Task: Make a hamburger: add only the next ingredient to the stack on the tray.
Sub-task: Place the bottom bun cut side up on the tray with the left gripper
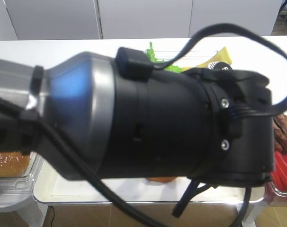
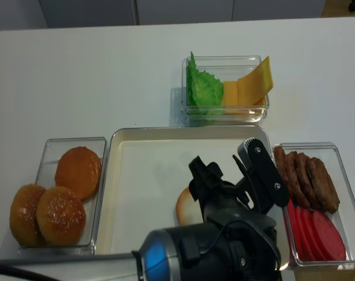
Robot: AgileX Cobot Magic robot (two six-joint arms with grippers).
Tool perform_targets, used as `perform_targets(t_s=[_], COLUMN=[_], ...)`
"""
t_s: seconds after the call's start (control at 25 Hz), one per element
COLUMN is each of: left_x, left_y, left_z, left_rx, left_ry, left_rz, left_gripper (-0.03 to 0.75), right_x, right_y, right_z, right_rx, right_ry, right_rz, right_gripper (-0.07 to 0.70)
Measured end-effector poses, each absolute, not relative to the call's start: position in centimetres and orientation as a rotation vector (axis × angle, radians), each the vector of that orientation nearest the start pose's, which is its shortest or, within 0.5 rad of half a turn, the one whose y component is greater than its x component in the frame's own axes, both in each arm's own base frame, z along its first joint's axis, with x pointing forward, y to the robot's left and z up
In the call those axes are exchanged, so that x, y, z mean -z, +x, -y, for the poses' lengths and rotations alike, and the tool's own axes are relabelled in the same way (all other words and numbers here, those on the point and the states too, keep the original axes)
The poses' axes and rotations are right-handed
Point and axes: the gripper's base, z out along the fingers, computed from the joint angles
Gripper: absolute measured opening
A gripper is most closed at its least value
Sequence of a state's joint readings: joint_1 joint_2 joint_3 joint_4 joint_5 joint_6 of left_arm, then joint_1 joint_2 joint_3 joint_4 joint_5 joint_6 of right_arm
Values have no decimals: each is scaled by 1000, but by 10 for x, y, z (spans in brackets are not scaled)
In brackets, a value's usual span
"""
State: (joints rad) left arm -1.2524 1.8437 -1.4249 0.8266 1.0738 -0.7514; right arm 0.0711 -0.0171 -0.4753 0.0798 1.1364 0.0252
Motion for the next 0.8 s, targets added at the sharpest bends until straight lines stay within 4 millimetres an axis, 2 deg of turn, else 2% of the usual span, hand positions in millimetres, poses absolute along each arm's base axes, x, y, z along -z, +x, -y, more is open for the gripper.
perform_targets(t_s=[0.28, 0.4, 0.56, 0.8], left_x=[-255, -257, -276, -318], left_y=[174, 187, 217, 253], left_z=[341, 328, 294, 222], left_rx=[-334, -292, -215, 21], left_ry=[1042, 1036, 954, 875], left_rz=[-2235, -2336, -2454, -2572], left_gripper=[533, 520, 479, 446], right_x=[-265, -265, -265, -265], right_y=[-9, -9, -9, -9], right_z=[-6, -6, -6, -6], right_rx=[-154, -154, -154, -154], right_ry=[-56, -56, -56, -56], right_rz=[-2128, -2128, -2128, -2128], right_gripper=[495, 495, 494, 495])
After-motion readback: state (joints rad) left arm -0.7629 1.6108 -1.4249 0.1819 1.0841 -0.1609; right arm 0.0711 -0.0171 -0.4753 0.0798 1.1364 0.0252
